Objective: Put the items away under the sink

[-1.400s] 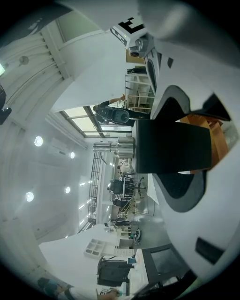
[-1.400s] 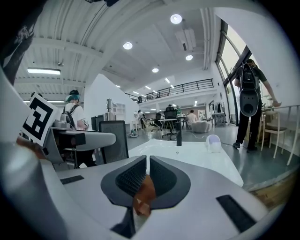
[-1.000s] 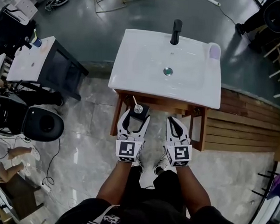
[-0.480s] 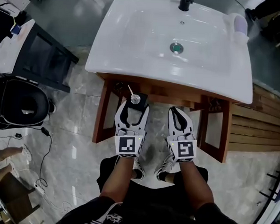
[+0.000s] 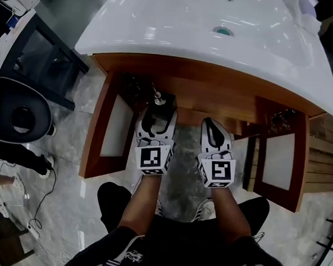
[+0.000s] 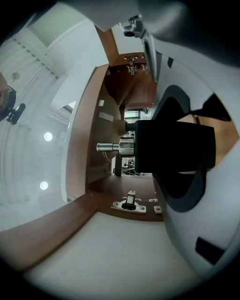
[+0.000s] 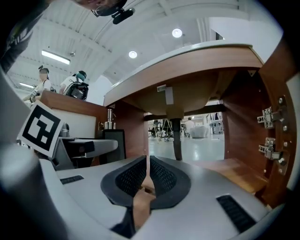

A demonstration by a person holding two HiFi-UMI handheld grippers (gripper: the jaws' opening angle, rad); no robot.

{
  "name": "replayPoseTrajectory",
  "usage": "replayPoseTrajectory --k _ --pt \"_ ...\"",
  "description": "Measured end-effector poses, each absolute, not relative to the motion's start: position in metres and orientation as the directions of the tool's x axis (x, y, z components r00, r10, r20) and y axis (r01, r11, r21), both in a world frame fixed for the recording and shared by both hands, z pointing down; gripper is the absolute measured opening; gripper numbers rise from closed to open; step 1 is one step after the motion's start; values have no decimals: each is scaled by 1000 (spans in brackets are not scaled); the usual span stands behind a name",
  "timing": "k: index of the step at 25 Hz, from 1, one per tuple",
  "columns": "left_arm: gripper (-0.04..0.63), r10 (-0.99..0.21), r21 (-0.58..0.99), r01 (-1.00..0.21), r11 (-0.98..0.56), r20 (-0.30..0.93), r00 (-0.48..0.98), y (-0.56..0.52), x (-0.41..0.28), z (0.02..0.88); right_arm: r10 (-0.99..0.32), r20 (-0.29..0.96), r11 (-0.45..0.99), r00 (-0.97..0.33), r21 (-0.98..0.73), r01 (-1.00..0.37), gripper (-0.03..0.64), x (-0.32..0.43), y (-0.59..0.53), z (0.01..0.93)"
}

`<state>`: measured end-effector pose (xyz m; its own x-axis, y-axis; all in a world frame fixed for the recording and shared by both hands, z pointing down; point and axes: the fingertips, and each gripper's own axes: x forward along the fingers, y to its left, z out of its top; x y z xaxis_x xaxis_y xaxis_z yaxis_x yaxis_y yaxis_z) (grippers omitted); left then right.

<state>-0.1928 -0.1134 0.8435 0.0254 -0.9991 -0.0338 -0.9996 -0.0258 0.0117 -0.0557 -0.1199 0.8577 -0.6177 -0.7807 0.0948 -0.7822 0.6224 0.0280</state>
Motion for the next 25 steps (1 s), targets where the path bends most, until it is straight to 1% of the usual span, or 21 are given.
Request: replayPoseTrajectory --k 9,17,25 --pt "310 -999 64 -998 -7 -47 4 -146 -197 856 -767 74 641 -637 39 -767 25 -52 -111 879" --pt "310 -999 37 -999 2 -43 -3 -185 -198 855 -760 72 649 -645 40 -760 25 -43 -101 883" --pt "310 -999 5 -1000 27 -26 -28 -210 -203 858 -770 99 634 -630 18 -773 25 -31 -107 889"
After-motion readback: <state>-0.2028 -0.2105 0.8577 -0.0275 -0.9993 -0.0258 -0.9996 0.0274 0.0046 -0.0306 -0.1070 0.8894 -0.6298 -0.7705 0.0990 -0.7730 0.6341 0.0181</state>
